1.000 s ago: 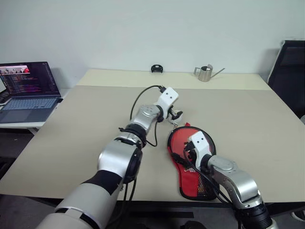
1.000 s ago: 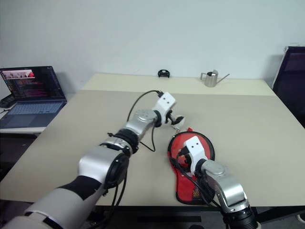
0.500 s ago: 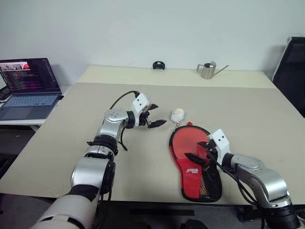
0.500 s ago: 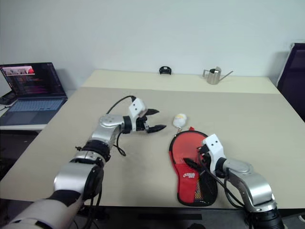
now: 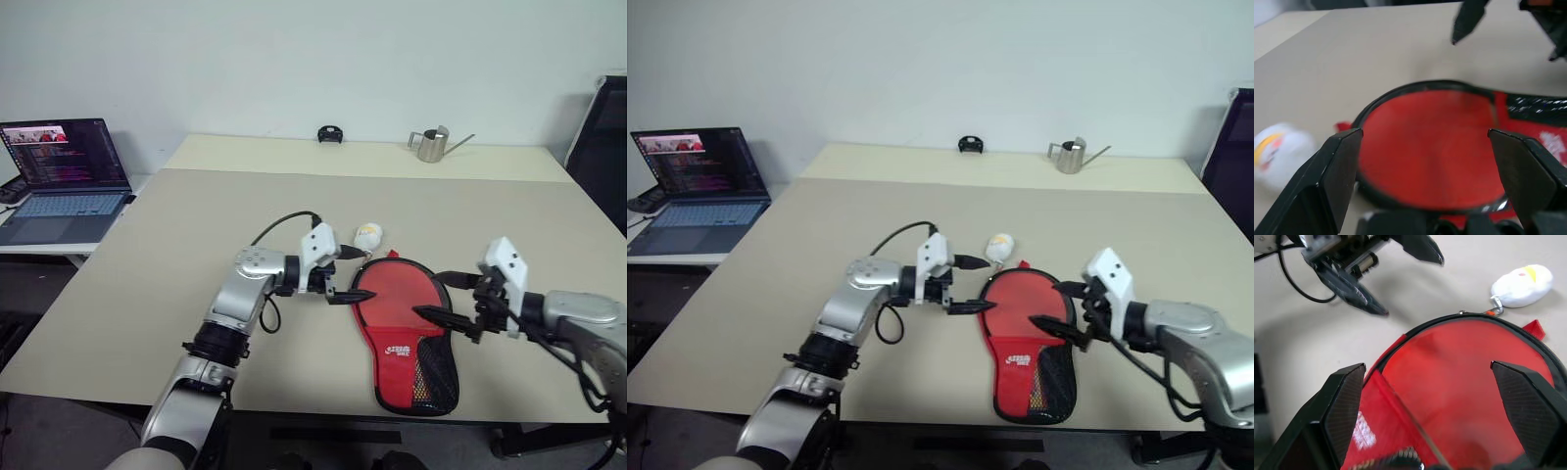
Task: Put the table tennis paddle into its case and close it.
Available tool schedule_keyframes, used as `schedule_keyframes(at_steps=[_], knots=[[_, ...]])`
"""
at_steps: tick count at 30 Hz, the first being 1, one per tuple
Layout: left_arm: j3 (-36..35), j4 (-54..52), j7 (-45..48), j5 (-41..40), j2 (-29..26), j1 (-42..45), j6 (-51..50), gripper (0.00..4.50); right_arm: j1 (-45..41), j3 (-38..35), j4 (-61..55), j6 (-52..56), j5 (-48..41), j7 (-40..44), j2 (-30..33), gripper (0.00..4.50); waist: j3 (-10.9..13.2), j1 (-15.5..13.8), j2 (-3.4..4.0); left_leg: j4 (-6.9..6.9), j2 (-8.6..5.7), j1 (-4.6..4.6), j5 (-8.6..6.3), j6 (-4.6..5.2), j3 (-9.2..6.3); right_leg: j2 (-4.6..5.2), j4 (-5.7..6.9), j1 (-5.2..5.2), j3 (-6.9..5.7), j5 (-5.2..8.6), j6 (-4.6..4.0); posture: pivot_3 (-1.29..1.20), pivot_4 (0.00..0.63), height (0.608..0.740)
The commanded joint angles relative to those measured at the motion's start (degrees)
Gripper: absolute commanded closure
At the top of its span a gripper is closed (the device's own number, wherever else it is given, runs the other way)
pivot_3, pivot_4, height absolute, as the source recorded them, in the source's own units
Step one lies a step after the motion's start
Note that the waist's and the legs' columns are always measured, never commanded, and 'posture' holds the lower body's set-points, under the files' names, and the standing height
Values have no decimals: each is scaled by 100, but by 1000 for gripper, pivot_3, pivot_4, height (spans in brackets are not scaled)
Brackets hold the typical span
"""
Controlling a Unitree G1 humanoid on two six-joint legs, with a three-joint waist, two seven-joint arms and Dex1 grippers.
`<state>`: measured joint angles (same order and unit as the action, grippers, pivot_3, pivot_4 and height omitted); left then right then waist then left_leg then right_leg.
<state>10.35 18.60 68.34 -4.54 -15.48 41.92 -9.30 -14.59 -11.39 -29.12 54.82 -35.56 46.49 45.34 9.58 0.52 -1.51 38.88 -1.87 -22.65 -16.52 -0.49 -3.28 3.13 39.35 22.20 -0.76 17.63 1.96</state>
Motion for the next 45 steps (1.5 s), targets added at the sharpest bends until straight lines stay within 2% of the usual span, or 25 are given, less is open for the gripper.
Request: schedule_keyframes(at_steps=[1, 7, 14, 30, 41, 45], knots=[[280, 38, -123, 50, 149, 138, 78, 46, 78, -567, -99, 124, -304, 135, 350, 0, 0, -3, 0, -1, 1, 0, 0, 0, 0, -1, 0, 0, 1, 0, 0, 0, 150, 740], [596, 723, -321, 173, 480, 286, 238, 46, 196, -986, -63, 197, -541, 72, 620, 0, 0, -19, 0, -2, 4, 1, -1, 1, 6, -3, 1, 0, 2, 0, 0, 0, 150, 740], [624, 1776, -876, 414, 845, 489, 775, 46, 138, -990, 42, 151, -620, 23, 726, 0, 0, -41, -1, 0, 3, 0, -1, 3, 6, -3, 1, -1, 1, 0, 0, 0, 150, 740], [948, 2485, -894, 774, 957, 363, 1351, 46, -357, -454, 407, -73, -502, 45, 761, 0, -3, -50, 2, 0, 3, 18, -1, 3, 7, -2, 0, -19, 1, 0, 1, 0, 150, 740], [918, 2972, -627, 728, 1092, 475, 1043, 46, -656, -104, 671, -268, -353, 21, 673, 0, -6, -53, 5, 0, 2, 24, -1, 3, 5, -2, -6, -28, -2, 0, 1, 0, 150, 740], [934, 3155, -659, 788, 1074, 524, 1160, 46, -1070, 75, 1019, -323, -214, -254, 403, 0, -7, -52, 6, -6, 3, 74, -6, 12, 4, -2, -24, -79, -4, -1, 2, 0, 150, 740]])
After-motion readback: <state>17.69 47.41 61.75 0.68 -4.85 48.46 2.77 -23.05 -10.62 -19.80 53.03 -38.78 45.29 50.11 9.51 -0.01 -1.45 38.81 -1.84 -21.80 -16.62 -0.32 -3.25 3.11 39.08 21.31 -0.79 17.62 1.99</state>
